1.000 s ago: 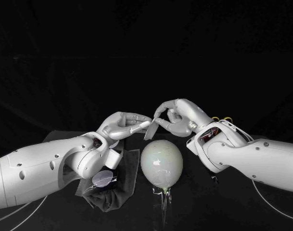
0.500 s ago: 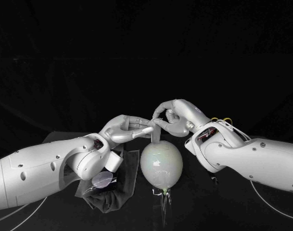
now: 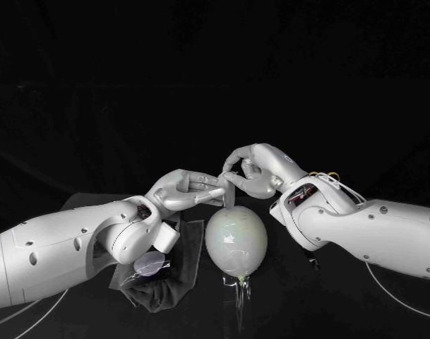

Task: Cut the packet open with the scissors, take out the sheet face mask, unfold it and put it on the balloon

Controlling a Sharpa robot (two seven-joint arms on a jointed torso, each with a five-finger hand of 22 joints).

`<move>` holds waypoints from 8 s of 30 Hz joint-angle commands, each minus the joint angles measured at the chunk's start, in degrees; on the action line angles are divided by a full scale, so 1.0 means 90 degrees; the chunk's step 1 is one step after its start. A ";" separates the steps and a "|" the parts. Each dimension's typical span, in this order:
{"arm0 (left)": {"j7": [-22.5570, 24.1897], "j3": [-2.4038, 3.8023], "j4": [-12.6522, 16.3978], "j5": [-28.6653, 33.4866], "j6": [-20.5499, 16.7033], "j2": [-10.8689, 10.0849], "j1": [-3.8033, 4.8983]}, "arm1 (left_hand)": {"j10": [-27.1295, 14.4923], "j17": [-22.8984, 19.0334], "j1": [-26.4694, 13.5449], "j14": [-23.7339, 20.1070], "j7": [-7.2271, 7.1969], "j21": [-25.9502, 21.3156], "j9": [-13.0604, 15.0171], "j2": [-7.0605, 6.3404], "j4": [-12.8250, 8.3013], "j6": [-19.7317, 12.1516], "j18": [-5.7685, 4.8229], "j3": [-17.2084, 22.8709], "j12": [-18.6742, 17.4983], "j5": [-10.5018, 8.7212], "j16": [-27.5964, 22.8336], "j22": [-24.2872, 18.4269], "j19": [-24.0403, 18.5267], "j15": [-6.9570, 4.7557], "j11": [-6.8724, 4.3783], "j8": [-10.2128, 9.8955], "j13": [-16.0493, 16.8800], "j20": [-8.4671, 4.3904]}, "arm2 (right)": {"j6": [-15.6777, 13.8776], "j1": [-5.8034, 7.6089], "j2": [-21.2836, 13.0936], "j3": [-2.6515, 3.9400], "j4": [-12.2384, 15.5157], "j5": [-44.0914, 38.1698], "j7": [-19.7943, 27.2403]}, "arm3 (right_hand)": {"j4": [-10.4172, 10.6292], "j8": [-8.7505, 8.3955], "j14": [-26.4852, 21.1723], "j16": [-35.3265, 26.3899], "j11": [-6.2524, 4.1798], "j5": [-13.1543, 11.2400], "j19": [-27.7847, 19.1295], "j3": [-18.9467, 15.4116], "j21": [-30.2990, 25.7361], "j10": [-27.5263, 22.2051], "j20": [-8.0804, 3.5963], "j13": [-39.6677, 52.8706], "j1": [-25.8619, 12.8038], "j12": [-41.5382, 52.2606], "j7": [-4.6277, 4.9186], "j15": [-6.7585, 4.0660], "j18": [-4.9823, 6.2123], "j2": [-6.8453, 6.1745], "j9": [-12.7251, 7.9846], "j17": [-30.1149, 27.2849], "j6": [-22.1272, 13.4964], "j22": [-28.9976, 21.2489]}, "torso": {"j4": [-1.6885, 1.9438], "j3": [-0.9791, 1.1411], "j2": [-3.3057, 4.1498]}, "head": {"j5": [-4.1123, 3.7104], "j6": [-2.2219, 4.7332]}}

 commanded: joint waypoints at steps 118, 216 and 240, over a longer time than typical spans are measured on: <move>-0.0309 0.0009 0.0027 -0.1180 -0.1403 0.0056 0.0008 | 0.0549 0.0009 -0.0393 0.0617 0.0034 -0.0608 -0.0264 -0.0643 0.0110 0.0774 0.0035 0.0462 0.0400 0.0010 -0.0363 0.0040 0.0286 -0.0181 -0.0245 0.0463 0.0040 0.0000 | 0.0504 0.0021 0.0051 0.0011 0.0017 -0.0360 -0.0608 | -0.0044 0.0178 0.0677 0.0028 0.0015 0.0013 0.0694 0.0065 0.0035 0.0059 -0.0037 0.0730 -0.0013 0.0013 -0.0006 -0.0045 -0.0089 0.0037 0.0145 0.1673 0.0029 0.1677 | -0.0003 0.0000 0.0000 | -0.0051 -0.0097; -0.0344 0.0006 -0.0010 -0.0273 -0.0734 0.0019 0.0003 | 0.0809 0.0205 -0.0900 0.0820 0.0145 -0.0657 -0.0078 -0.1095 -0.0204 0.0361 0.0065 0.2824 0.0106 0.0013 -0.0670 0.0038 0.0358 -0.0172 -0.0202 0.0627 0.0036 -0.0006 | 0.0514 0.0021 0.0005 0.0010 0.0128 -0.0328 -0.0500 | -0.0068 0.0193 0.0677 0.0028 0.0016 0.0014 0.0694 0.0090 0.0035 0.0060 -0.0037 0.0727 -0.0024 0.0006 -0.0004 -0.0044 -0.0089 0.0033 0.0152 0.1673 0.0024 0.1677 | -0.0004 0.0002 -0.0003 | -0.0068 -0.0123; -0.0420 0.0006 -0.0020 -0.0159 -0.0515 0.0039 0.0003 | 0.1808 0.0502 -0.0380 0.1712 -0.0256 -0.0192 0.0185 -0.0260 -0.0857 0.1024 0.0467 0.3916 0.0328 0.0014 -0.0309 0.0181 0.1097 -0.0562 -0.0623 0.1177 0.0043 -0.0102 | 0.0656 0.0021 0.0002 0.0010 0.0127 -0.0343 -0.0562 | -0.0080 0.0202 0.0677 0.0028 0.0016 0.0014 0.0694 0.0102 0.0035 0.0067 -0.0037 0.0736 -0.0031 0.0019 -0.0004 -0.0044 -0.0089 0.0032 0.0155 0.1673 0.0023 0.1677 | 0.0003 -0.0002 0.0003 | -0.0071 -0.0151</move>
